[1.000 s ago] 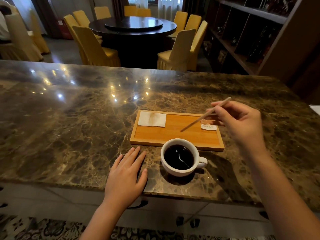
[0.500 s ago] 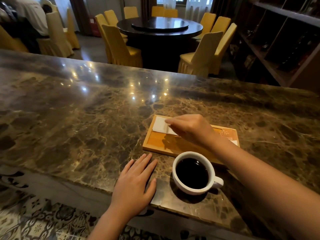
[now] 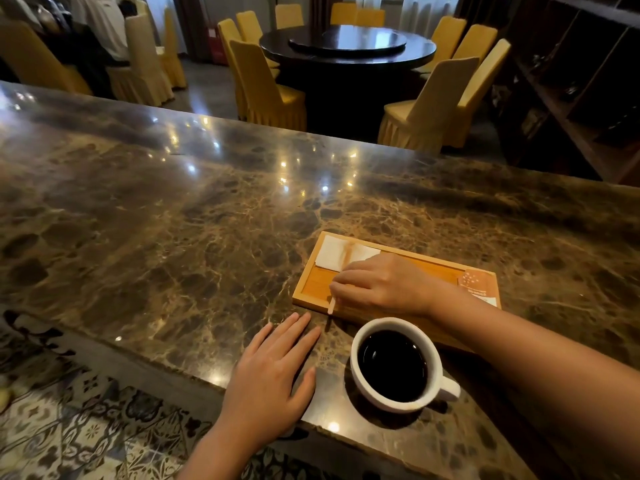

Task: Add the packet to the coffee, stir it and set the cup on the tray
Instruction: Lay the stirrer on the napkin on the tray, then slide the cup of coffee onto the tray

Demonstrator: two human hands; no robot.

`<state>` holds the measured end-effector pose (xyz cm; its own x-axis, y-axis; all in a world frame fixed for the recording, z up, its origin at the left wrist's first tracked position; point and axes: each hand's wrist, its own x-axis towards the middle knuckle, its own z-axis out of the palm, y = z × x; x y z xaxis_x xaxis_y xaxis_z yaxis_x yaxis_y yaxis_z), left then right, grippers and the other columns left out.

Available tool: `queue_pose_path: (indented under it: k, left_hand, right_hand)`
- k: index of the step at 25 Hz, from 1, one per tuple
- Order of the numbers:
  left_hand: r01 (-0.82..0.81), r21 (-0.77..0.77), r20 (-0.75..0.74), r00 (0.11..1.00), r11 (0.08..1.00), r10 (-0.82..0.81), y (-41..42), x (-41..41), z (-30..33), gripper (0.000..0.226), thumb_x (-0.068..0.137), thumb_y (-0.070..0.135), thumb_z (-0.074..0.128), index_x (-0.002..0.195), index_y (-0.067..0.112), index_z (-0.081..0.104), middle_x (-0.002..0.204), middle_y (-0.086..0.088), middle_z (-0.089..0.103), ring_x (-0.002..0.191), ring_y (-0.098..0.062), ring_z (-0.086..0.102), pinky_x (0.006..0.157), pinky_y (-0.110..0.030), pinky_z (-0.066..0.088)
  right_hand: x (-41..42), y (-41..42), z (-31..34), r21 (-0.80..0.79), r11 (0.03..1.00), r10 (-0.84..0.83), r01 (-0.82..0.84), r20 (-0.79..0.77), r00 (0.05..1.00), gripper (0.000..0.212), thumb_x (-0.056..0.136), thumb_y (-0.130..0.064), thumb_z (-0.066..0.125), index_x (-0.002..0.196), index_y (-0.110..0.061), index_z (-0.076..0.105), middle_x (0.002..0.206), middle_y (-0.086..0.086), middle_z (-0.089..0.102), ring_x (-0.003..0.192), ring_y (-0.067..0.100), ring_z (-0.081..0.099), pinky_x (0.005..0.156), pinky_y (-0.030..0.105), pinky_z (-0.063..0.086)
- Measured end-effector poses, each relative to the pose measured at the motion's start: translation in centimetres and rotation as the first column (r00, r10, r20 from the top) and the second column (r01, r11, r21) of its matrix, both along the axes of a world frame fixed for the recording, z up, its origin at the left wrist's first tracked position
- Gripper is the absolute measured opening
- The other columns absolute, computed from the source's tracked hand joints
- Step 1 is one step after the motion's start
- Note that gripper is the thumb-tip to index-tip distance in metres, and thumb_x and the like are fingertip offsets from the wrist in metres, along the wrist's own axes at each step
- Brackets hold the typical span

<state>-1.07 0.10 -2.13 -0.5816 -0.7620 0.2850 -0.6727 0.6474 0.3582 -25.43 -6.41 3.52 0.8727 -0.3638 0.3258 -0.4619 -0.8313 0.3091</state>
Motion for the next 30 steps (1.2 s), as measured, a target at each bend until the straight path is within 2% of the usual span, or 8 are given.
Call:
queue_pose_path:
  k: [6,9,11,15,18,23,25,30]
  left_hand:
    - [-0.001,-0.003,-0.003,1.0,1.0,0.001,0.0,0.0,0.0,0.05,0.086,0.036,0.044,0.134,0.024,0.045,0.142,0.006,0.039,0.133,-0.006,0.025,0.108,-0.031,0.016]
    - [0.002,-0.012,-0.004,1.0,1.0,-0.002,0.0,0.0,0.1,0.049,0.086,0.037,0.043,0.133,0.024,0.046,0.141,0.005,0.04,0.132,-0.007,0.027,0.108,-0.03,0.015]
    - [0.006,-0.017,0.001,1.0,1.0,-0.006,0.0,0.1,0.0,0.049,0.087,0.037,0.042,0.133,0.024,0.047,0.141,0.005,0.04,0.132,-0.007,0.026,0.108,-0.03,0.014]
    - [0.008,-0.024,0.001,1.0,1.0,-0.008,0.0,0.1,-0.2,0.049,0.087,0.039,0.039,0.133,0.024,0.047,0.141,0.005,0.039,0.132,-0.006,0.026,0.108,-0.029,0.013]
    - [0.019,-0.045,0.004,1.0,0.999,-0.019,-0.1,0.2,-0.3,0.05,0.087,0.04,0.038,0.132,0.022,0.048,0.14,0.003,0.041,0.131,-0.007,0.028,0.108,-0.029,0.014]
    - [0.012,-0.072,0.012,1.0,0.997,-0.011,-0.1,0.2,-0.3,0.051,0.087,0.043,0.036,0.132,0.022,0.049,0.139,0.002,0.042,0.129,-0.007,0.029,0.106,-0.034,0.021]
    - [0.019,-0.08,0.017,1.0,0.997,-0.017,-0.2,0.2,-0.3,0.051,0.087,0.042,0.036,0.131,0.021,0.05,0.139,0.001,0.043,0.128,-0.008,0.03,0.105,-0.036,0.022]
    - [0.028,-0.089,0.029,0.999,0.996,-0.026,-0.2,0.1,-0.2,0.051,0.087,0.042,0.036,0.131,0.02,0.05,0.138,-0.002,0.044,0.128,-0.011,0.031,0.104,-0.038,0.023]
  right_hand:
    - [0.0,0.6,0.8,0.026,0.997,-0.068,0.066,0.051,0.996,0.024,0.092,-0.023,0.054,0.095,-0.003,0.066,0.084,0.013,0.073,0.066,0.023,0.067,0.041,0.028,0.051]
    - [-1.1,2.2,2.1,0.032,0.974,-0.225,0.223,0.111,0.968,0.024,0.09,-0.024,0.055,0.096,-0.004,0.067,0.088,0.014,0.072,0.068,0.024,0.068,0.041,0.031,0.053]
    - [-2.1,4.5,3.0,0.097,0.914,-0.406,0.394,0.176,0.897,0.025,0.089,-0.026,0.052,0.099,-0.008,0.067,0.093,0.012,0.072,0.075,0.024,0.069,0.047,0.031,0.055]
    - [-3.1,11.1,3.2,0.416,0.705,-0.708,0.574,0.364,0.606,0.034,0.086,-0.04,0.051,0.105,-0.017,0.066,0.103,0.002,0.07,0.088,0.013,0.064,0.066,0.024,0.05]
    - [-2.7,15.9,2.3,0.603,0.558,-0.826,0.57,0.344,0.445,0.046,0.083,-0.051,0.039,0.111,-0.024,0.063,0.106,-0.007,0.068,0.094,0.009,0.061,0.073,0.027,0.052]
    - [-1.0,19.7,0.6,0.771,0.428,-0.892,0.473,0.274,0.36,0.031,0.086,-0.046,0.052,0.112,-0.033,0.062,0.107,-0.023,0.061,0.102,-0.003,0.057,0.087,0.02,0.046]
    - [-0.4,19.9,0.0,0.82,0.408,-0.903,0.402,0.296,0.312,0.017,0.088,-0.032,0.057,0.104,-0.033,0.064,0.099,-0.026,0.063,0.094,-0.004,0.06,0.081,0.017,0.049]
    - [-0.2,19.5,-0.6,0.952,0.304,-0.949,0.044,0.299,0.104,0.013,0.091,-0.016,0.056,0.09,-0.011,0.067,0.071,0.003,0.068,0.057,0.013,0.062,0.053,0.022,0.052]
